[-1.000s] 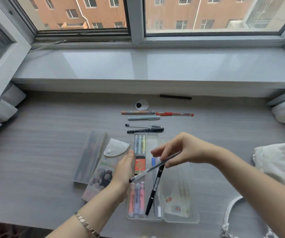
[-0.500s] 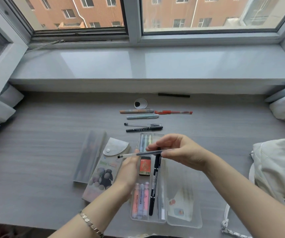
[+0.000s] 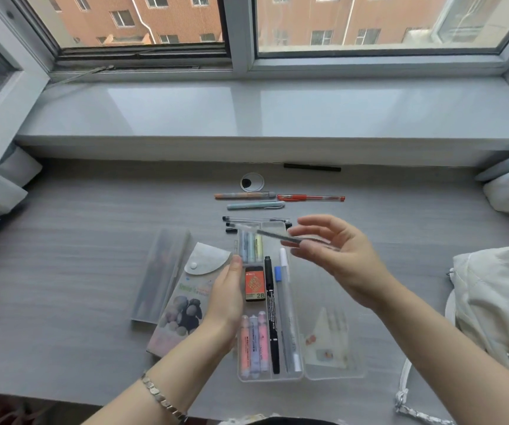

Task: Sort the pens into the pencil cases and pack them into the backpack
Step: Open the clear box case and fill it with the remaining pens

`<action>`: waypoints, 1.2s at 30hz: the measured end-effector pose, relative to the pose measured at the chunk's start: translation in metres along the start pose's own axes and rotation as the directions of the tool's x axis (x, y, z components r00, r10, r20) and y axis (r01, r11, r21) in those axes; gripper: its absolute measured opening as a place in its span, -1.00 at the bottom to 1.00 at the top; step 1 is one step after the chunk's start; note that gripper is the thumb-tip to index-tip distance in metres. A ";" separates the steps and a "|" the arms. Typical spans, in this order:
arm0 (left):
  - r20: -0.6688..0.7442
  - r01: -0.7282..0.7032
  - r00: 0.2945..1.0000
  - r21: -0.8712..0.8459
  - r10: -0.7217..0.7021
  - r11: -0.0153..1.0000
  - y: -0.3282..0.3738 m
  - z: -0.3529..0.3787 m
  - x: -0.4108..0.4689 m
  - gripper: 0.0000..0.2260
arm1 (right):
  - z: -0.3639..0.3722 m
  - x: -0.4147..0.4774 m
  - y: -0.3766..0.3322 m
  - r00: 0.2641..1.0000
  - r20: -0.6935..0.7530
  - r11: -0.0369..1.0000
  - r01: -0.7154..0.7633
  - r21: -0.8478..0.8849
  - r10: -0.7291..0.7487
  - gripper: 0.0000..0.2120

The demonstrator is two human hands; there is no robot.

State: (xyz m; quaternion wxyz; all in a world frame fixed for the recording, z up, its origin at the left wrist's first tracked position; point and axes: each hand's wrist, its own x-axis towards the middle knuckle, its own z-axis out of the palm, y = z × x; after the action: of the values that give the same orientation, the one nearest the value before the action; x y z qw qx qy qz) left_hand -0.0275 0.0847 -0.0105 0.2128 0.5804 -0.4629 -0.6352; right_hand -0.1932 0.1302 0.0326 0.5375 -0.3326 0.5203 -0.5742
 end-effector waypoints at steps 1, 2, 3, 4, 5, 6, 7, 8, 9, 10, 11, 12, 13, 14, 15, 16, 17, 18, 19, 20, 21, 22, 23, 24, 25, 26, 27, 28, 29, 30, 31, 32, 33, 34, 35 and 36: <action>-0.002 0.003 1.000 -0.002 -0.003 1.000 0.001 -0.001 0.001 -0.59 | -0.002 0.000 -0.006 0.999 -0.035 1.000 0.021 -0.020 -0.022 -0.75; -0.013 -0.002 1.000 -0.002 0.002 1.000 0.001 -0.002 0.001 -0.58 | -0.005 -0.002 -0.012 0.997 -0.052 0.996 0.048 -0.077 -0.052 -0.76; -0.020 -0.001 1.000 0.008 0.001 1.000 0.003 -0.002 0.001 -0.56 | -0.008 -0.003 -0.019 0.995 -0.057 0.987 0.073 -0.143 -0.082 -0.76; -0.029 0.000 1.000 0.020 0.001 1.000 0.003 -0.003 0.002 -0.55 | -0.011 -0.006 -0.028 0.992 -0.059 0.975 0.099 -0.198 -0.112 -0.76; -0.041 0.000 0.999 0.028 0.001 1.000 0.003 -0.004 0.002 -0.53 | -0.013 -0.008 -0.036 0.988 -0.064 0.966 0.120 -0.228 -0.138 -0.76; -0.053 -0.006 0.999 0.031 0.007 0.999 0.003 -0.004 0.003 -0.53 | -0.014 -0.011 -0.044 0.985 -0.071 0.963 0.140 -0.228 -0.160 -0.76; -0.060 -0.009 0.998 0.034 0.011 0.999 0.003 -0.004 0.002 -0.53 | -0.015 -0.014 -0.051 0.981 -0.078 0.967 0.159 -0.198 -0.177 -0.78; -0.063 -0.015 0.998 0.039 0.018 0.999 0.003 -0.004 0.002 -0.54 | -0.015 -0.016 -0.056 0.979 -0.078 0.973 0.174 -0.153 -0.187 -0.82; -0.059 -0.020 0.998 0.046 0.023 0.999 0.003 -0.004 0.002 -0.54 | -0.014 -0.018 -0.059 0.979 -0.081 0.977 0.178 -0.115 -0.188 -0.82; -0.055 -0.025 0.998 0.053 0.027 0.998 0.003 -0.003 0.001 -0.54 | -0.013 -0.020 -0.060 0.980 -0.088 0.980 0.171 -0.100 -0.180 -0.77; -0.054 -0.025 0.998 0.056 0.028 0.998 0.003 -0.002 0.001 -0.54 | -0.010 -0.021 -0.058 0.981 -0.094 0.982 0.159 -0.098 -0.168 -0.75; -0.047 -0.029 0.998 0.053 0.032 0.998 0.002 -0.001 0.000 -0.54 | -0.008 -0.021 -0.054 0.982 -0.110 0.985 0.146 -0.094 -0.156 -0.78; -0.040 -0.035 0.999 0.053 0.037 0.998 0.002 -0.001 -0.001 -0.55 | -0.005 -0.021 -0.048 0.983 -0.126 0.988 0.127 -0.083 -0.137 -0.84; -0.035 -0.042 0.998 0.054 0.044 0.998 0.002 0.000 -0.002 -0.55 | -0.003 -0.021 -0.042 0.983 -0.146 0.993 0.099 -0.066 -0.108 -0.87; -0.034 -0.048 0.998 0.053 0.049 0.997 0.002 0.002 -0.003 -0.56 | 0.000 -0.021 -0.037 0.984 -0.166 0.997 0.063 -0.048 -0.070 -0.85; -0.031 -0.056 0.998 0.049 0.058 0.997 0.002 0.003 -0.004 -0.57 | 0.003 -0.021 -0.031 0.984 -0.174 0.999 0.028 -0.034 -0.034 -0.82; -0.033 -0.064 0.997 0.040 0.065 0.997 0.002 0.004 -0.005 -0.59 | 0.007 -0.021 -0.026 0.985 -0.170 1.000 -0.007 -0.024 0.003 -0.80; -0.038 -0.071 0.997 0.030 0.072 0.997 0.002 0.005 -0.005 -0.60 | 0.011 -0.022 -0.020 0.988 -0.149 0.999 -0.044 -0.015 0.041 -0.76; -0.042 -0.077 0.996 0.021 0.078 0.997 0.003 0.006 -0.006 -0.62 | 0.015 -0.022 -0.014 0.990 -0.119 0.997 -0.076 -0.022 0.072 -0.70; -0.044 -0.083 0.996 0.015 0.084 0.996 0.004 0.007 -0.006 -0.62 | 0.018 -0.023 -0.006 0.992 -0.096 0.994 -0.090 -0.063 0.084 -0.64; -0.041 -0.091 0.995 0.007 0.091 0.996 0.004 0.008 -0.006 -0.63 | 0.021 -0.024 0.002 0.994 -0.083 0.984 -0.080 -0.157 0.067 -0.59; -0.037 -0.097 0.995 -0.002 0.096 0.995 0.005 0.009 -0.006 -0.63 | 0.022 -0.025 0.009 0.996 -0.080 0.952 -0.051 -0.300 0.028 -0.57; -0.033 -0.100 0.994 -0.008 0.100 0.995 0.006 0.009 -0.006 -0.63 | 0.023 -0.025 0.015 0.997 -0.079 0.885 -0.015 -0.466 -0.024 -0.57; -0.028 -0.105 0.994 -0.013 0.105 0.994 0.006 0.010 -0.007 -0.63 | 0.023 -0.025 0.020 0.994 -0.068 0.791 0.026 -0.612 -0.085 -0.58; -0.024 -0.110 0.994 -0.020 0.110 0.994 0.007 0.010 -0.007 -0.63 | 0.022 -0.025 0.025 0.989 -0.053 0.696 0.061 -0.716 -0.142 -0.59; -0.022 -0.114 0.993 -0.027 0.114 0.993 0.007 0.011 -0.007 -0.64 | 0.021 -0.024 0.028 0.981 -0.037 0.618 0.091 -0.781 -0.190 -0.59; -0.020 -0.114 0.993 -0.033 0.113 0.993 0.007 0.011 -0.008 -0.65 | 0.020 -0.023 0.030 0.973 -0.017 0.561 0.118 -0.819 -0.230 -0.57; -0.019 -0.112 0.994 -0.039 0.111 0.993 0.007 0.012 -0.009 -0.67 | 0.019 -0.022 0.033 0.965 0.007 0.517 0.146 -0.843 -0.261 -0.55; -0.018 -0.109 0.994 -0.043 0.108 0.993 0.006 0.011 -0.009 -0.68 | 0.017 -0.022 0.036 0.958 0.038 0.480 0.176 -0.859 -0.284 -0.53; -0.013 -0.108 0.994 -0.046 0.108 0.993 0.006 0.011 -0.010 -0.70 | 0.015 -0.022 0.039 0.952 0.075 0.444 0.207 -0.872 -0.297 -0.50; -0.006 -0.110 0.994 -0.049 0.110 0.993 0.006 0.011 -0.010 -0.70 | 0.014 -0.023 0.041 0.949 0.112 0.414 0.232 -0.880 -0.293 -0.48; 0.003 -0.112 0.994 -0.051 0.112 0.992 0.006 0.011 -0.010 -0.70 | 0.012 -0.024 0.043 0.947 0.145 0.395 0.255 -0.883 -0.288 -0.46; 0.012 -0.117 0.993 -0.051 0.117 0.992 0.006 0.011 -0.010 -0.69 | 0.012 -0.026 0.045 0.943 0.169 0.387 0.275 -0.880 -0.286 -0.43; 0.022 -0.123 0.992 -0.045 0.124 0.991 0.007 0.011 -0.011 -0.69 | 0.011 -0.027 0.045 0.940 0.183 0.390 0.290 -0.874 -0.288 -0.39; 0.032 -0.133 0.990 -0.036 0.134 0.990 0.007 0.011 -0.011 -0.69 | 0.011 -0.028 0.045 0.939 0.190 0.403 0.299 -0.865 -0.288 -0.36; 0.040 -0.143 0.989 -0.028 0.144 0.989 0.007 0.012 -0.012 -0.70 | 0.011 -0.028 0.044 0.938 0.195 0.416 0.305 -0.857 -0.285 -0.33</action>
State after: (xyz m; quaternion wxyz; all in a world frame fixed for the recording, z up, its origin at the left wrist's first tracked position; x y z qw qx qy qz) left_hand -0.0375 0.0949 0.0005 0.2553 0.5294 -0.5000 -0.6360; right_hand -0.1651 0.1603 -0.0020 0.1867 -0.6512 0.6679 -0.3082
